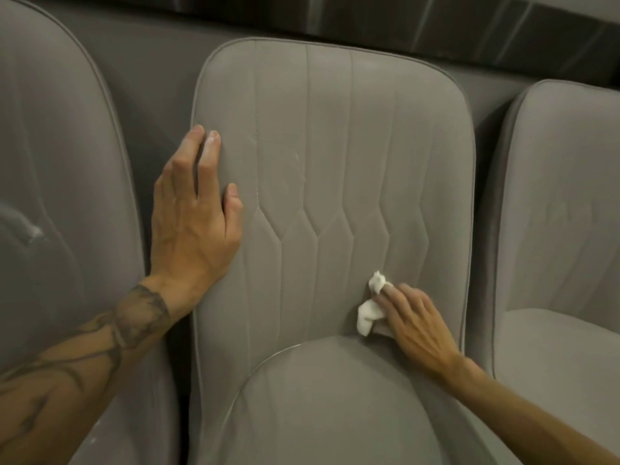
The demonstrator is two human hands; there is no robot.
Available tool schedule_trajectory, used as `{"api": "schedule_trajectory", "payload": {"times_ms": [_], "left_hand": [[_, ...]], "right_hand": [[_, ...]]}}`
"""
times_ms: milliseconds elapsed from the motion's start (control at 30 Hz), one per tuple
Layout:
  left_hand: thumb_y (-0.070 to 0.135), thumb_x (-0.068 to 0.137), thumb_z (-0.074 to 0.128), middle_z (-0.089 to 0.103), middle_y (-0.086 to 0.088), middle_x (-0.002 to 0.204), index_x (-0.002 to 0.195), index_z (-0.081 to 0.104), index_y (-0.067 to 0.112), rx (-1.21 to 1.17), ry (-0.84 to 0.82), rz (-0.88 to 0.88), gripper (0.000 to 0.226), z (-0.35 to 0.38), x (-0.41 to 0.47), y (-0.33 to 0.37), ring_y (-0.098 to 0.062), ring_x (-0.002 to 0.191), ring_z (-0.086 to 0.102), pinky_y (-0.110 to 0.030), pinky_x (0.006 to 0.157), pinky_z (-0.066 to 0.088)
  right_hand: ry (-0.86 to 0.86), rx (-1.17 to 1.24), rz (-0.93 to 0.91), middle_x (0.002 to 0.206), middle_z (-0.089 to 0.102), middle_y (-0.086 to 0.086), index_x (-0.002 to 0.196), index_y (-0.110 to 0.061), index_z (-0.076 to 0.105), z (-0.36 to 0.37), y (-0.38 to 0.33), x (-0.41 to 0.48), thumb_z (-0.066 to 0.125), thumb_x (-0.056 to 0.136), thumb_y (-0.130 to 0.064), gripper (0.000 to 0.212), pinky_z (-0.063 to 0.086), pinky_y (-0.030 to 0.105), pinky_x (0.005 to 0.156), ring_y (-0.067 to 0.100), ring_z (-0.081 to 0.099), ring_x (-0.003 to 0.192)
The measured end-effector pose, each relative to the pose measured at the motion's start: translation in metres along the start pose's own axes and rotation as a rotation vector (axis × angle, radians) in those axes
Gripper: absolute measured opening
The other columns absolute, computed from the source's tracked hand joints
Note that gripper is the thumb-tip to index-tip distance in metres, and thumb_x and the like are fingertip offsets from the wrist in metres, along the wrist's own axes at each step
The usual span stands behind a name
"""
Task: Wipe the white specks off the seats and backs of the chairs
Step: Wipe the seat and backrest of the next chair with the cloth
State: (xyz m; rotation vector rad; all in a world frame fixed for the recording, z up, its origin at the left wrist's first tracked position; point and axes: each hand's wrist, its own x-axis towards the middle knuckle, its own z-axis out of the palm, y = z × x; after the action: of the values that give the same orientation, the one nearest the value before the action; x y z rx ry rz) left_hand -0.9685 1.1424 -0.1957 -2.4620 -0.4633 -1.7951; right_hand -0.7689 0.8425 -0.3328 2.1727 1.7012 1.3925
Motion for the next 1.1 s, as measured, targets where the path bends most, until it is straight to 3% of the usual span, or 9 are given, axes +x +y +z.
{"api": "schedule_trajectory", "payload": {"times_ms": [167,300,500,667,733,800,933,1100], "left_hand": [[0.017,0.102,0.052,0.035,-0.023,0.159,0.155,0.034,0.001,-0.001,-0.005,0.007,0.058,-0.001,0.000,0.000,-0.037,0.146,0.037,-0.044,0.120,0.032],[0.017,0.102,0.051,0.035,-0.023,0.159,0.156,0.033,0.001,-0.006,-0.008,0.008,0.058,0.000,0.000,-0.002,-0.036,0.147,0.036,-0.042,0.121,0.030],[0.019,0.103,0.048,0.034,-0.023,0.159,0.157,0.032,0.001,-0.005,-0.018,0.008,0.059,0.000,0.000,-0.001,-0.037,0.146,0.036,-0.042,0.122,0.030],[0.021,0.103,0.047,0.034,-0.023,0.159,0.157,0.032,0.001,-0.008,-0.018,0.009,0.058,0.001,0.000,-0.001,-0.038,0.146,0.037,-0.043,0.123,0.030],[0.021,0.103,0.047,0.034,-0.023,0.159,0.157,0.033,0.001,-0.016,-0.016,0.003,0.059,0.000,0.000,-0.001,-0.038,0.147,0.036,-0.041,0.124,0.029],[0.021,0.103,0.047,0.034,-0.023,0.159,0.156,0.033,0.001,-0.020,-0.013,-0.001,0.059,0.001,0.000,-0.001,-0.037,0.147,0.036,-0.039,0.125,0.027],[0.020,0.103,0.048,0.035,-0.024,0.159,0.156,0.034,0.000,-0.018,-0.011,-0.003,0.059,0.001,0.001,0.000,-0.037,0.146,0.037,-0.041,0.123,0.030],[0.021,0.103,0.047,0.033,-0.022,0.159,0.157,0.032,0.002,-0.021,-0.013,-0.006,0.059,0.001,0.001,-0.002,-0.036,0.147,0.036,-0.040,0.123,0.028]], "right_hand": [[0.284,0.072,0.333,0.137,0.039,0.016,0.141,-0.006,0.043,-0.022,0.069,0.130,0.065,0.094,-0.019,0.054,0.033,0.042,0.102,0.036,0.040,0.120],[0.500,0.078,0.634,0.128,0.044,0.009,0.125,-0.017,0.044,-0.037,0.090,0.201,0.057,0.094,-0.024,0.034,0.030,0.034,0.089,0.026,0.040,0.110],[0.288,0.113,0.394,0.129,0.052,0.017,0.126,-0.012,0.048,-0.021,0.048,0.139,0.066,0.092,-0.022,0.039,0.034,0.041,0.093,0.033,0.044,0.113],[0.538,0.101,0.633,0.118,0.055,0.012,0.120,-0.014,0.051,-0.056,0.107,0.251,0.053,0.094,-0.029,0.031,0.030,0.035,0.082,0.026,0.042,0.101],[0.594,0.154,0.698,0.116,0.056,0.012,0.117,-0.011,0.055,-0.057,0.100,0.262,0.052,0.096,-0.032,0.030,0.033,0.035,0.081,0.024,0.043,0.100],[0.554,0.202,0.681,0.117,0.058,0.017,0.115,-0.006,0.057,-0.047,0.073,0.239,0.057,0.094,-0.026,0.029,0.037,0.041,0.082,0.030,0.046,0.102],[0.358,0.196,0.465,0.121,0.060,0.022,0.111,-0.001,0.063,-0.041,0.048,0.188,0.064,0.089,-0.016,0.027,0.038,0.045,0.087,0.039,0.053,0.106],[0.548,0.109,0.673,0.113,0.058,0.016,0.110,-0.007,0.059,-0.065,0.105,0.270,0.048,0.096,-0.031,0.030,0.031,0.034,0.080,0.034,0.053,0.099]]}}
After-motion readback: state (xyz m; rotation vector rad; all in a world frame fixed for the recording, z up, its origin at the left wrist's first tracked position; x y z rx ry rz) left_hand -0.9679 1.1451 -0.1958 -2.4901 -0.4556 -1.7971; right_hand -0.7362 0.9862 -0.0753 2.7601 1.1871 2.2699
